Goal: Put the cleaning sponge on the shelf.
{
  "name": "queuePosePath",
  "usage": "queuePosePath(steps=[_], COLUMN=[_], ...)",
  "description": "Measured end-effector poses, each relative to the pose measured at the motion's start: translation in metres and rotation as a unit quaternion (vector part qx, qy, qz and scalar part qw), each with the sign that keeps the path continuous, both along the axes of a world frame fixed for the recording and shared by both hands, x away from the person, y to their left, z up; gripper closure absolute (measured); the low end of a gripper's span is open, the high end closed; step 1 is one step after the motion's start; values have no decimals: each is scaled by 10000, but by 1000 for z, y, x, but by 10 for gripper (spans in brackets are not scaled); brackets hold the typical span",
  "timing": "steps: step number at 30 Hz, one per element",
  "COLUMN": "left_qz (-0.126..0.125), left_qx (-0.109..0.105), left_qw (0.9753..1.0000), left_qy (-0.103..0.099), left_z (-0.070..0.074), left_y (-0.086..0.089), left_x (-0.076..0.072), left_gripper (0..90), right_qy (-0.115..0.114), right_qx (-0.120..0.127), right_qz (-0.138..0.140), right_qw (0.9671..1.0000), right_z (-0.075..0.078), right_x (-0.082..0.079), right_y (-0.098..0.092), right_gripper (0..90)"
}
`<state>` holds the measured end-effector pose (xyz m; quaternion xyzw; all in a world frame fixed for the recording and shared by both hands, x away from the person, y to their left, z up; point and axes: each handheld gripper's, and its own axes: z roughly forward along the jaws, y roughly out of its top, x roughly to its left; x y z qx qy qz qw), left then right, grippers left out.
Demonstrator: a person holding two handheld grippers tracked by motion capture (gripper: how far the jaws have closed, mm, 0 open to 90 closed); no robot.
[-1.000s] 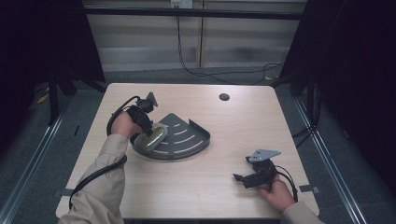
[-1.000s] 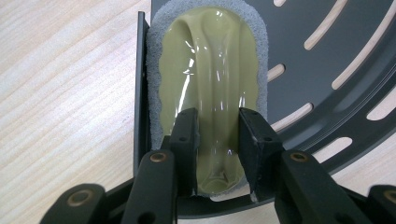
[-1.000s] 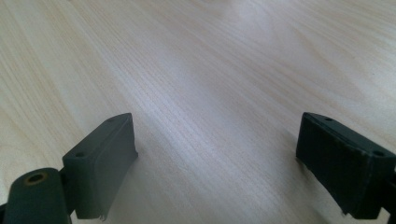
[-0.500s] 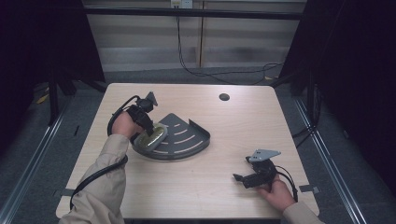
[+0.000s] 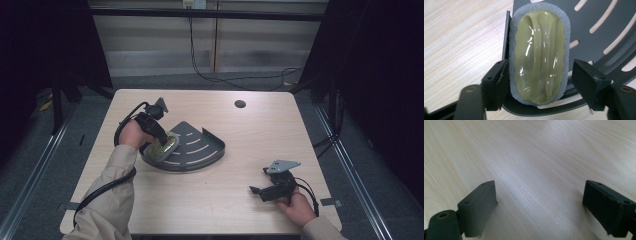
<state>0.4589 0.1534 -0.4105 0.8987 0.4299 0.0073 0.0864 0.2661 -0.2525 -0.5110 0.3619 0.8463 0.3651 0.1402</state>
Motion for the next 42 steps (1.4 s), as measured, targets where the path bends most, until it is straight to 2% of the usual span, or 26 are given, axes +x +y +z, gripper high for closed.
queuePosePath(steps=[11,14,20,26,33,42], left_qz=[20,32,23,140,192,130], left_qx=[-105,-197,-201,-324,-390,-466], left_qw=[9999,9998,9998,9994,9990,9987], left_qy=[-17,-100,-77,-40,-76,-173], left_z=[10,13,16,20,22,23], left_y=[1,3,11,23,35,47], left_x=[-8,-11,-19,-27,-38,-55], left_gripper=[243,234,210,192,190,190], right_qy=[9,2,-9,-8,-9,-4], right_qx=[5,2,11,11,9,12], right_qz=[-7,0,16,16,19,21], right_qw=[10000,10000,10000,10000,10000,10000], right_z=[0,0,0,0,0,0], right_x=[0,0,1,1,1,1], right_y=[0,0,0,0,0,0], right_gripper=[115,115,116,116,115,115])
